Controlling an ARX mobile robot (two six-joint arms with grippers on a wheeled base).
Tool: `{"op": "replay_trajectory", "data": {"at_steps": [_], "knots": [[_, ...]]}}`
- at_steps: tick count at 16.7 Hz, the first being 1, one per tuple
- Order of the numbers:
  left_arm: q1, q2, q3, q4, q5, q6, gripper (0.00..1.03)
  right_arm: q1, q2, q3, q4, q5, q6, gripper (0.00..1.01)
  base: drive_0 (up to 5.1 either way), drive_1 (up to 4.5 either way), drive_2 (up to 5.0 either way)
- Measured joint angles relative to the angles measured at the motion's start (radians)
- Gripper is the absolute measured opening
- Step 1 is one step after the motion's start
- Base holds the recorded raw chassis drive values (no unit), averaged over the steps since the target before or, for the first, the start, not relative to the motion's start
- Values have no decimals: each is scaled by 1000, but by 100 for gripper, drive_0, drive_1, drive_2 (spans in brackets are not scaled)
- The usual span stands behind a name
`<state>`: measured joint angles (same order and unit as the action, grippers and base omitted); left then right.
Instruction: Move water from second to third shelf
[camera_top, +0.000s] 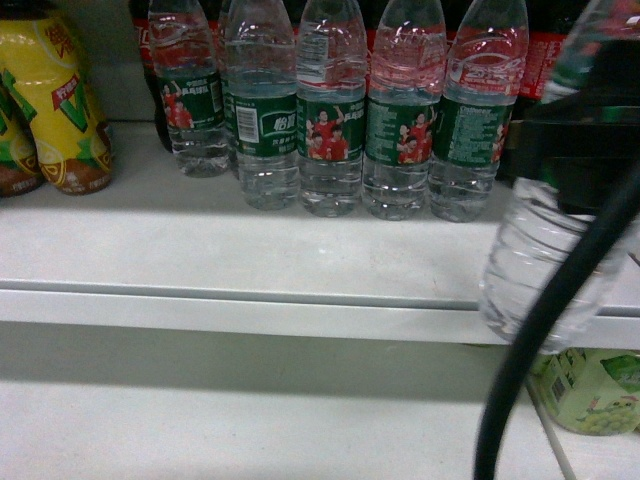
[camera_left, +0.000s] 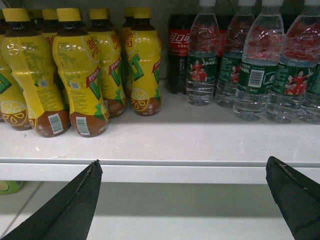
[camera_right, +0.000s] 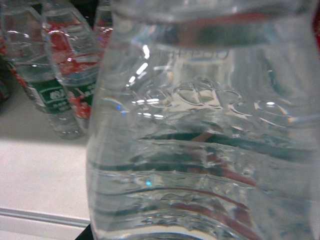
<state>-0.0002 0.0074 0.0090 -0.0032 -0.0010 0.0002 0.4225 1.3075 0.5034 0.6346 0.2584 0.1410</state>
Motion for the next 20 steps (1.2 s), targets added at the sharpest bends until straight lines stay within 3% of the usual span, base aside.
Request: {"op": "replay_trajectory", "data": {"at_steps": [5, 7, 11, 12, 14, 17, 20], "knots": [[0, 0, 0, 0, 0, 0, 98, -66, -390, -171, -223, 16, -8, 44, 0, 0, 0], [0, 0, 0, 0, 0, 0, 98, -71, -568, -195, -322, 56, -23, 44, 0, 0, 0], [0, 0, 0, 0, 0, 0, 98, -117, -821, -204, -533, 76, -30, 44, 0, 0, 0], [0, 0, 0, 0, 0, 0, 98, -125, -855, -204, -554, 88, -34, 44, 0, 0, 0], [0, 0, 0, 0, 0, 0, 98, -195, -884, -199, -581, 58, -34, 44, 0, 0, 0], [0, 0, 0, 0, 0, 0, 98, -292, -895, -199, -631, 51, -34, 44, 0, 0, 0], [0, 0, 0, 0, 0, 0, 98, -297, -912, -198, -632, 33, -24, 44, 0, 0, 0]]}}
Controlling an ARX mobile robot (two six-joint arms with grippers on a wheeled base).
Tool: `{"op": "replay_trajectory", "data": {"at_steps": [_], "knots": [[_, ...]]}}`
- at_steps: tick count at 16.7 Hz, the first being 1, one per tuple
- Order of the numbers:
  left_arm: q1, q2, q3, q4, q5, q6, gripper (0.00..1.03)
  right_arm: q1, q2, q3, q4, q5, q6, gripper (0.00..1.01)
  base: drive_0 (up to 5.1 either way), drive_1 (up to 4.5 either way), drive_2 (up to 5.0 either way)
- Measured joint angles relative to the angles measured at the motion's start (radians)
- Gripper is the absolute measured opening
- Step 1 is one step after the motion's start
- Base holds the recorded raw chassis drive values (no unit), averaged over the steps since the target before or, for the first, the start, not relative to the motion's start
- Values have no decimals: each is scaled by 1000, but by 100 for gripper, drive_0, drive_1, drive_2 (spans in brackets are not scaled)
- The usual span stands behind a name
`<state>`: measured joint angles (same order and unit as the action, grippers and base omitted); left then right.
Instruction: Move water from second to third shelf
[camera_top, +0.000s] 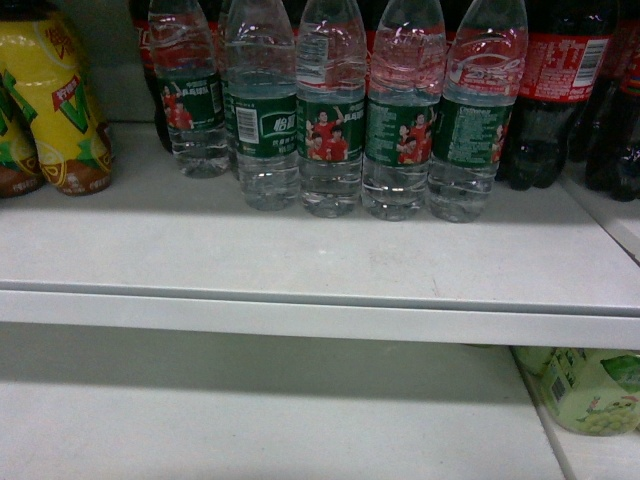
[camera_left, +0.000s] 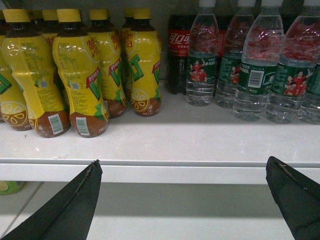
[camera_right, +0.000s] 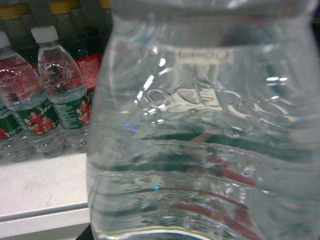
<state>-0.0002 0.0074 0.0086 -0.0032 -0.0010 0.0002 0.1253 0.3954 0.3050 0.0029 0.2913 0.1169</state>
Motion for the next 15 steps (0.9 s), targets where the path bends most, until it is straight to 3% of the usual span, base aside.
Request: {"op": "replay_trajectory", "data": {"at_steps": [4, 15], "knots": [[0, 0, 0, 0, 0, 0, 98, -2, 9, 2, -19, 15, 22, 44, 0, 0, 0], [0, 0, 0, 0, 0, 0, 98, -2, 8, 2, -19, 16, 25, 44, 0, 0, 0]]}}
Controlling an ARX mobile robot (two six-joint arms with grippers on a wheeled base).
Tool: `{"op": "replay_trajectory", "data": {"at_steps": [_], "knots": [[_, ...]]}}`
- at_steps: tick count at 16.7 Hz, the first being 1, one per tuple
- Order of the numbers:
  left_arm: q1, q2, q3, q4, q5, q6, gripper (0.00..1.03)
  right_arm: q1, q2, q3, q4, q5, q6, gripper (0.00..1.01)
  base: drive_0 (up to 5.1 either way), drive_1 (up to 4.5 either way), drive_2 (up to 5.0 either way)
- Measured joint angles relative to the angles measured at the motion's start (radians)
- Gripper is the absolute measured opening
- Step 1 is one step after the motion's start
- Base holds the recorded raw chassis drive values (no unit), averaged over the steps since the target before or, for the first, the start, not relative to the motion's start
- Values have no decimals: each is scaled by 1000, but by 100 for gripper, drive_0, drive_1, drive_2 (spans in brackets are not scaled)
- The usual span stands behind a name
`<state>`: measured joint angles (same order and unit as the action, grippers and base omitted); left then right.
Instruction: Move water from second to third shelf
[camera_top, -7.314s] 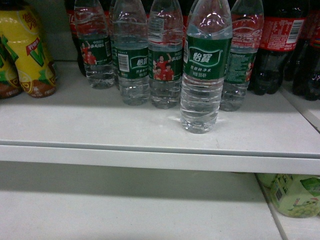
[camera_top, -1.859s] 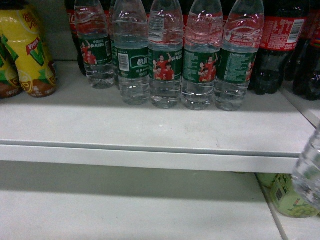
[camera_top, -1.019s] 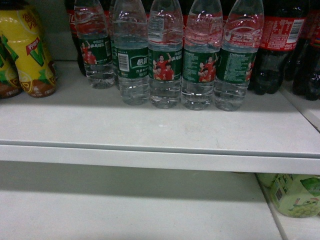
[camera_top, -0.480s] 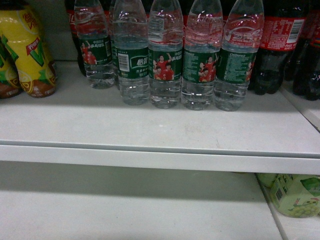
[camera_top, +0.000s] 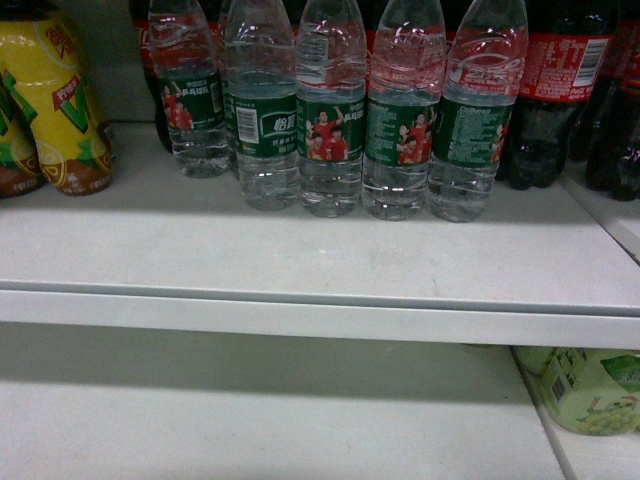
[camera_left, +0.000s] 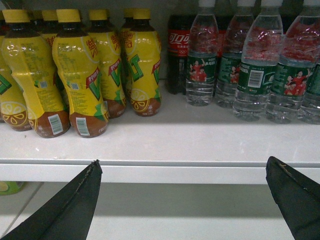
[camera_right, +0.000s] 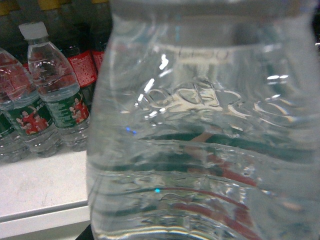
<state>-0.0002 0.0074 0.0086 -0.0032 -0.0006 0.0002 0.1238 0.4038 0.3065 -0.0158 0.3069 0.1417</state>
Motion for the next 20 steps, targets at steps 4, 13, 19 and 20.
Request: {"op": "replay_trajectory", "data": {"at_steps": [4, 13, 19, 20], "knots": [[0, 0, 0, -2, -1, 0, 98, 0, 0, 0, -6, 0, 0, 44, 0, 0, 0], [0, 0, 0, 1, -2, 0, 98, 0, 0, 2, 0, 1, 1, 44, 0, 0, 0], [0, 0, 0, 1, 0, 0, 98, 0, 0, 8, 0, 3, 5, 44, 0, 0, 0], [0, 0, 0, 1, 0, 0, 98, 0, 0, 8, 0, 3, 5, 44, 0, 0, 0]]}}
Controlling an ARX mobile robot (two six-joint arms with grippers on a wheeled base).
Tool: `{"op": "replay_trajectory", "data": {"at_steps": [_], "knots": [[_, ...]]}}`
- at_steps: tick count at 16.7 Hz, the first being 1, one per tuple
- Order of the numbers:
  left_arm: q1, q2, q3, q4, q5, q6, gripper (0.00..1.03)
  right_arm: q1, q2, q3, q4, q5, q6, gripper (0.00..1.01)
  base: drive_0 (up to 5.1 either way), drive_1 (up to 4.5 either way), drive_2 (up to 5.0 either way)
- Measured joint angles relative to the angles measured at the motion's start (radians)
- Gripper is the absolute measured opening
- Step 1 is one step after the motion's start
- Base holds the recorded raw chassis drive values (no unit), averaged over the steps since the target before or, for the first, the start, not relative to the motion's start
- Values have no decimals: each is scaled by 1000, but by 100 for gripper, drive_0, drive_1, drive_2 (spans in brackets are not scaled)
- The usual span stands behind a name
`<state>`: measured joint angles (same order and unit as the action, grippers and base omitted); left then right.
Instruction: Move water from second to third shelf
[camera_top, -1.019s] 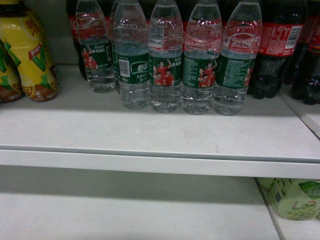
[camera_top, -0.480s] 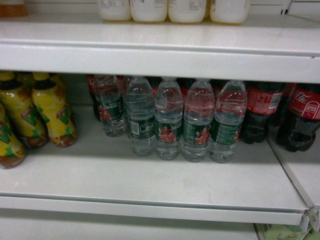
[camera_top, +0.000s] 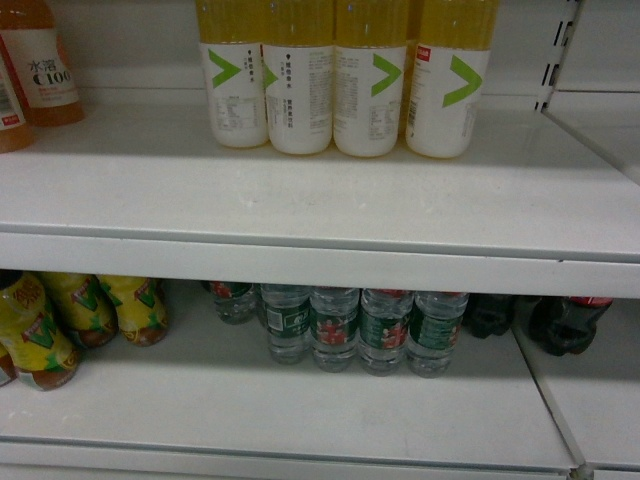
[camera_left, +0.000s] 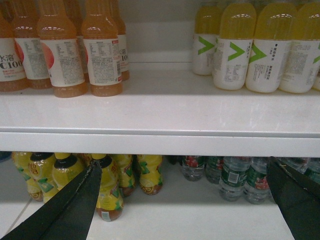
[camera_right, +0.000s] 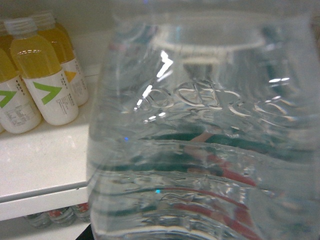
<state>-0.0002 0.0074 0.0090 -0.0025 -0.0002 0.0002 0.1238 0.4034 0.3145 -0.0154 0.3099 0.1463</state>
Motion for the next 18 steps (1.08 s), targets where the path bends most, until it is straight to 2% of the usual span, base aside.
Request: {"op": "replay_trajectory", "data": {"at_steps": [18], "knots": [[0, 0, 0, -1, 0, 0, 98, 0, 0, 0, 1, 3, 0, 44, 0, 0, 0]]}}
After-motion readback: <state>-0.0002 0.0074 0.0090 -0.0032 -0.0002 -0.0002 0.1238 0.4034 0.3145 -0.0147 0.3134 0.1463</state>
